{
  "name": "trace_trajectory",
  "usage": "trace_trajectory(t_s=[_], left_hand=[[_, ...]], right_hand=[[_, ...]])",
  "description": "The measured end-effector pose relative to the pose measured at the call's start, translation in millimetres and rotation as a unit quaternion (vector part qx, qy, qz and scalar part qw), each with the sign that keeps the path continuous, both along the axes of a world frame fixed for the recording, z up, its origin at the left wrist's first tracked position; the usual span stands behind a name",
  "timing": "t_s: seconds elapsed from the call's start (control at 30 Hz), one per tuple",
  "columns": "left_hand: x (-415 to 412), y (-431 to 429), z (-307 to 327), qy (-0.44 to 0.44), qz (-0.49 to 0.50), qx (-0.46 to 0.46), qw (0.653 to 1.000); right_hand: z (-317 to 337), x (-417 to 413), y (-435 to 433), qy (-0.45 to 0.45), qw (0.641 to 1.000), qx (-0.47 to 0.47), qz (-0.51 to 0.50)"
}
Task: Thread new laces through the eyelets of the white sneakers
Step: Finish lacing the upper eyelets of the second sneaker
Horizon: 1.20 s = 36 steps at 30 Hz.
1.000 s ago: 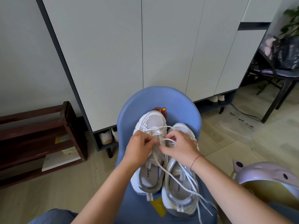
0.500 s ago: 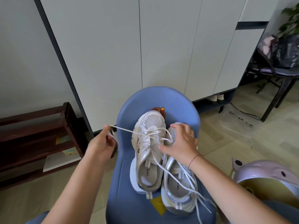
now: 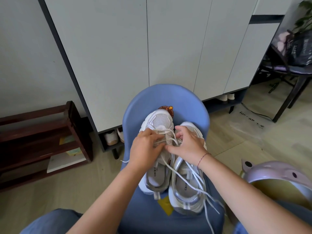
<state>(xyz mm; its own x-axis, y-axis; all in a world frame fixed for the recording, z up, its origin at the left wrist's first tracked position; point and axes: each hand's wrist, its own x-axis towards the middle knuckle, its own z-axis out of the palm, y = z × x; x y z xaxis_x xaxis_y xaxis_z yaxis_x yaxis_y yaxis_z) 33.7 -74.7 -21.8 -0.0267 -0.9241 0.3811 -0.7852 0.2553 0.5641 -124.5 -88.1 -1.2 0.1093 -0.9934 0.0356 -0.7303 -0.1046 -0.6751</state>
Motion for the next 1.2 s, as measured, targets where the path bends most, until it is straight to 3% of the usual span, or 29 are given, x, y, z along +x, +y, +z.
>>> trace_trajectory(t_s=[0.13, 0.47, 0.67, 0.7, 0.77, 0.8, 0.83, 0.93, 1.0, 1.1, 1.2], left_hand=[[-7, 0, 2, 0.049, 0.045, 0.046, 0.997], [3, 0, 12, 0.198, 0.018, 0.16, 0.967], [30, -5, 9, 0.451, 0.019, 0.239, 0.86], [38, -9, 9, 0.51, 0.036, 0.227, 0.829], [61, -15, 16, 0.649, 0.081, 0.18, 0.735], [74, -17, 22, 0.681, 0.102, 0.151, 0.71], [85, -17, 29, 0.672, 0.123, 0.123, 0.72], [82, -4, 43, 0.501, 0.136, 0.086, 0.851], [58, 4, 42, 0.377, 0.093, 0.096, 0.916], [28, 6, 25, 0.237, 0.016, 0.12, 0.964], [17, 4, 8, 0.165, 0.012, 0.111, 0.98]], right_hand=[[-2, 0, -1, -0.004, 1.0, 0.0, -0.002], [-5, -4, -1, -0.027, 1.0, 0.004, -0.004], [-4, -5, -1, -0.023, 1.0, 0.007, -0.007], [-4, -5, -1, -0.023, 1.0, 0.008, -0.008], [-4, -6, -2, -0.022, 1.0, 0.009, -0.008], [-4, -5, -1, -0.021, 1.0, 0.009, -0.007], [-4, -5, -1, -0.02, 1.0, 0.008, -0.006], [-5, -4, -1, -0.014, 1.0, 0.002, 0.011], [-6, -3, -2, -0.022, 0.999, 0.003, 0.023], [-5, -2, -3, -0.025, 0.999, 0.0, 0.019], [-4, -2, -1, -0.022, 0.999, -0.007, 0.022]])
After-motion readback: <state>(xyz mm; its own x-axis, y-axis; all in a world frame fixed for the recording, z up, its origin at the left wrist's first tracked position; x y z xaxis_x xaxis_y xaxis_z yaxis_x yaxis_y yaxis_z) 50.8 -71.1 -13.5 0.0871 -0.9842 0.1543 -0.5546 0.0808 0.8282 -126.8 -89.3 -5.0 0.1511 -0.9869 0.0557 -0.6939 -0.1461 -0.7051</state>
